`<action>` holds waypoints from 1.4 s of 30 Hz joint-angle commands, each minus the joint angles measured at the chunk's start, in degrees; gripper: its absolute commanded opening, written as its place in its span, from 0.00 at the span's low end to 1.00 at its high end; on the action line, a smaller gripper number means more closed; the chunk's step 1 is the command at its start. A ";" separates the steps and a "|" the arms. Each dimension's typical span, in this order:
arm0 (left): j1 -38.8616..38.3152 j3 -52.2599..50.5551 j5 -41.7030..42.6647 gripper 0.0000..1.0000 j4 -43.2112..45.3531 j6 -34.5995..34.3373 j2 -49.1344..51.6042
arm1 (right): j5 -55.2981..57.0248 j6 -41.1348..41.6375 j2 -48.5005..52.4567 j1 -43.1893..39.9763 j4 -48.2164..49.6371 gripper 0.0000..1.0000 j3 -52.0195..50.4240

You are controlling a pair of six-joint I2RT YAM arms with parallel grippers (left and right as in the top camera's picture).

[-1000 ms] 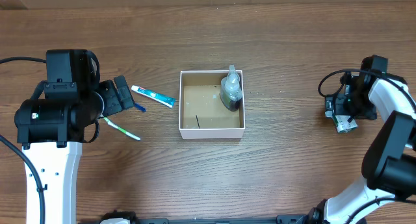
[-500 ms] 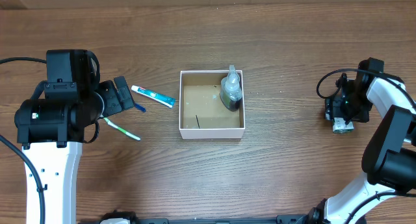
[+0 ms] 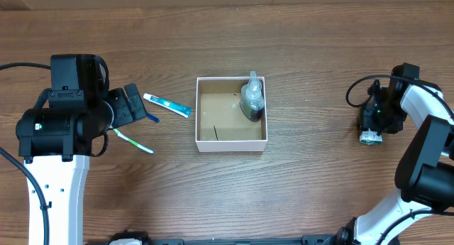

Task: Pack container
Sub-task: 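Grasp the green soap package with the right gripper, then carry the soap package with the right gripper into the box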

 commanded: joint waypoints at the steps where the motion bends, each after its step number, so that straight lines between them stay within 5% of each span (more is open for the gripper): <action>1: 0.24 1.29 -1.01 1.00 -0.09 1.16 0.22 | -1.49 1.22 1.51 -0.15 0.83 0.42 0.20; 5: 0.24 1.29 -1.01 1.00 -0.09 1.16 0.22 | -1.49 3.30 1.42 -0.15 1.44 0.35 0.20; 12: 0.24 1.29 -1.01 1.00 -0.04 1.16 0.22 | -1.90 4.90 -5.01 -0.09 2.82 0.04 2.08; 19: 0.24 1.29 -1.03 1.00 -0.02 1.16 0.22 | -9.38 10.80 -14.91 4.74 -7.91 0.04 16.06; 26: 0.24 1.29 -1.16 1.00 0.02 1.16 0.24 | -8.28 12.74 -19.74 24.87 -16.87 0.04 30.82; 33: 0.24 1.29 -1.16 1.00 -0.11 1.14 0.28 | -1.14 24.85 -18.73 48.46 -14.67 0.04 32.00; 42: 0.24 1.22 -1.16 1.00 -0.15 1.14 0.33 | 0.96 33.09 -8.63 58.55 -12.28 0.04 31.56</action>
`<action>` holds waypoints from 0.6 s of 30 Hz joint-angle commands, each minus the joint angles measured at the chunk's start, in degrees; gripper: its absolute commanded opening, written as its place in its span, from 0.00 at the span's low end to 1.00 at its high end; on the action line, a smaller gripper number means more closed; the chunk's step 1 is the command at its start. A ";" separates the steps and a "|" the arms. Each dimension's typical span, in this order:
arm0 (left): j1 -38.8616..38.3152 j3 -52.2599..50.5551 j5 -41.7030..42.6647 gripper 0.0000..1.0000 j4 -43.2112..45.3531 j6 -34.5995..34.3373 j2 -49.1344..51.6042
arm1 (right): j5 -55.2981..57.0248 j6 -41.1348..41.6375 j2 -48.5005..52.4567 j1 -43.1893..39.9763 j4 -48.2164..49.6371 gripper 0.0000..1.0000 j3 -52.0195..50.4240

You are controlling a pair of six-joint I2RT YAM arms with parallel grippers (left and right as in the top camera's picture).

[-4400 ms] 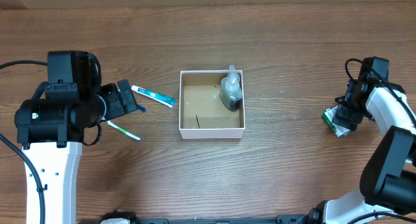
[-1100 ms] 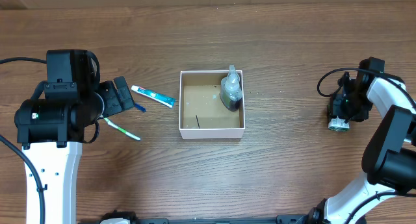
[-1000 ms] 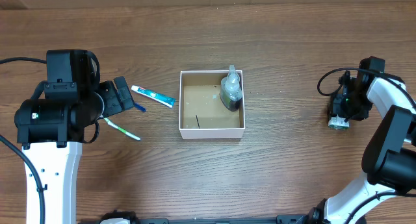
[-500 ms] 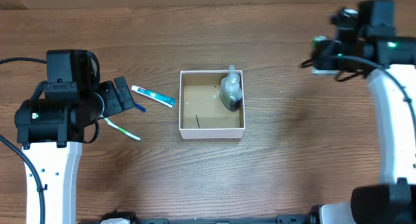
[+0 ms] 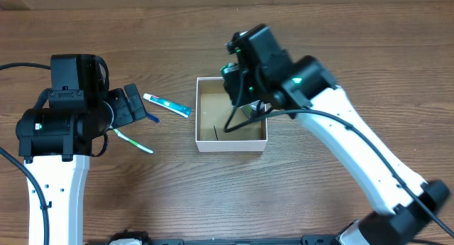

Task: Pack container
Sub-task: 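Carry the soap package with the right gripper into the box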

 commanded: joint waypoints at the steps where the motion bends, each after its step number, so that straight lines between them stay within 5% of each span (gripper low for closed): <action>1: 0.24 1.22 -0.94 1.00 0.02 1.14 0.31 | 1.51 2.29 5.51 1.29 0.44 0.04 1.03; 17: 0.24 1.22 -0.92 1.00 0.02 1.14 0.31 | 1.53 5.07 20.39 1.27 8.35 0.04 1.03; 18: 0.24 1.22 -0.92 1.00 0.02 1.14 0.31 | 1.53 5.09 20.39 1.27 8.94 0.13 1.03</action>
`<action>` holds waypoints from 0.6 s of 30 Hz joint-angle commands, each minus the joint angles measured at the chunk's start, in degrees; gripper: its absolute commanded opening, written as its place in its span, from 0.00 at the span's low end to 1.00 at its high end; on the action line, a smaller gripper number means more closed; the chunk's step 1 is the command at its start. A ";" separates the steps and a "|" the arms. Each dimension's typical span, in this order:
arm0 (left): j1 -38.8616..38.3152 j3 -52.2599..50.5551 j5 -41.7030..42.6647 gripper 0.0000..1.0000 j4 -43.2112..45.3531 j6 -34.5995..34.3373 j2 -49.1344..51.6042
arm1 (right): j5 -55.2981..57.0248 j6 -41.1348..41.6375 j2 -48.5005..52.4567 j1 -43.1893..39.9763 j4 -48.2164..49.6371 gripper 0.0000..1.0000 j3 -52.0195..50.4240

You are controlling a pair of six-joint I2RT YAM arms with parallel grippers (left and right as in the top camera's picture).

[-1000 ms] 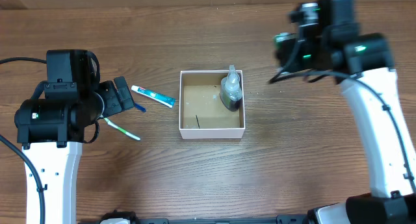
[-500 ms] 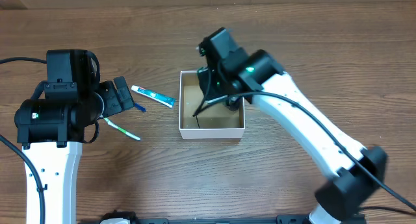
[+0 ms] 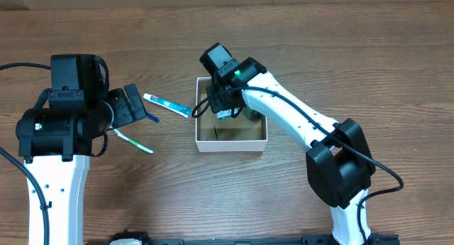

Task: Pack container
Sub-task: 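Carry the soap package with the right gripper into the box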

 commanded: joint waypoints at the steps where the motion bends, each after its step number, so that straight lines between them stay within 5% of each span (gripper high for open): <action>1: 0.24 1.22 -0.92 1.00 0.02 1.14 0.31 | 0.35 0.11 -0.81 0.15 1.84 0.31 1.03; 4: 0.24 1.22 -0.92 1.00 -0.02 1.14 0.31 | 0.35 0.11 -0.81 0.15 1.81 0.33 1.03; 5: 0.24 1.22 -0.92 1.00 0.02 1.14 0.31 | 0.35 0.11 -0.81 0.15 1.84 0.47 1.03; 9: 0.24 1.22 -0.92 1.00 0.02 1.14 0.31 | 0.35 0.11 -0.81 0.15 1.84 0.64 1.03; 18: 0.24 1.22 -0.94 1.00 0.00 1.14 0.31 | 0.33 -0.22 -2.51 0.74 1.11 0.64 1.88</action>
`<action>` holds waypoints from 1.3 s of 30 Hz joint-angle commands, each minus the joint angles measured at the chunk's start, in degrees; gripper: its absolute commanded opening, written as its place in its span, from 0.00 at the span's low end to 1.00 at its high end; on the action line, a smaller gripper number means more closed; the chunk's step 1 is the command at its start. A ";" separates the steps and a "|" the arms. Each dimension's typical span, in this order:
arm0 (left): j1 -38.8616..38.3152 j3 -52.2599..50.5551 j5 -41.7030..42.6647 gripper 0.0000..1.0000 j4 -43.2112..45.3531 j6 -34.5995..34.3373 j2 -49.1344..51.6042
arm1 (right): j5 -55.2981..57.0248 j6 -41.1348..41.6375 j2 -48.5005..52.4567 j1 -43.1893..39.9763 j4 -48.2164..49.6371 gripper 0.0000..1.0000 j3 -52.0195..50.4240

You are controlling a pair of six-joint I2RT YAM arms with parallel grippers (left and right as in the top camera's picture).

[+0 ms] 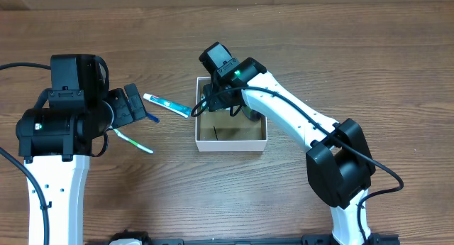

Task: Pack container
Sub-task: 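Carry the soap package with the right gripper into the box, then open the right gripper and withdraw it to the right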

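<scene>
A white open box (206, 144) sits mid-table. Inside it, at the right, stands a dark bottle (252, 115), mostly covered by my right arm. That arm reaches across the box, and my right gripper (206, 105) hangs over the box's back left corner, by the left rim. Its jaws are hidden from above. A white toothpaste tube (168, 104) lies just left of the box, its near end close to that gripper. A toothbrush (133, 140) lies further left. My left gripper (136, 109) hovers open beside the tube's far end, holding nothing.
A small blue item (152, 118) lies by the left gripper's tip. The left arm's bulky body fills the table's left side. Black cables trail off the left edge.
My right gripper has shifted slightly left, toward the box's left rim; the pale part seen under it inside the box no longer shows. Left arm, tube and toothbrush have not moved.
At first my right arm was folded at the table's far right, with the bottle standing in the box. Then the arm was over the box's back. Later its gripper hung over the box's back left corner, where it still is.
</scene>
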 commanded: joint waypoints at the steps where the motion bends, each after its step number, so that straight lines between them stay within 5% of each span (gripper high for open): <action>1: 0.24 1.22 -0.94 1.00 0.02 1.16 0.31 | 0.35 -1.38 -4.24 1.07 -0.83 0.64 2.86; 5: 0.24 1.22 -0.94 1.00 0.07 1.14 0.31 | 2.84 -4.72 -14.29 1.09 -2.91 0.69 8.83; 6: 0.24 1.22 -0.94 1.00 0.13 1.14 0.31 | 5.38 -4.63 -16.79 0.44 -3.32 0.77 9.64; 7: 0.24 1.22 -0.94 1.00 0.28 1.14 0.31 | 6.47 -4.24 -19.04 -0.79 -3.56 0.98 9.79; 8: 0.24 1.22 -0.94 1.00 0.28 1.14 0.31 | 6.14 -3.96 -21.29 -3.23 -4.00 1.00 9.79; 14: 0.24 1.22 -0.92 1.00 0.28 1.14 0.31 | -7.04 0.00 -23.17 -29.94 -14.01 1.00 9.31; 19: 0.13 1.22 0.31 1.00 -0.79 1.09 0.31 | -7.04 -0.11 -23.17 -42.14 -19.23 1.00 4.61; 28: -7.39 1.22 -1.18 1.00 -2.49 -5.01 0.31 | -6.54 -0.44 -38.75 -44.50 -22.43 1.00 -17.86; 32: -15.45 1.25 -2.91 1.00 -1.60 -18.51 1.16 | -6.54 -2.49 -49.13 -44.48 -21.64 1.00 -29.07; 39: -11.63 7.26 3.04 1.00 4.98 -22.93 25.16 | -7.26 -3.06 -50.36 -44.48 -21.33 1.00 -30.84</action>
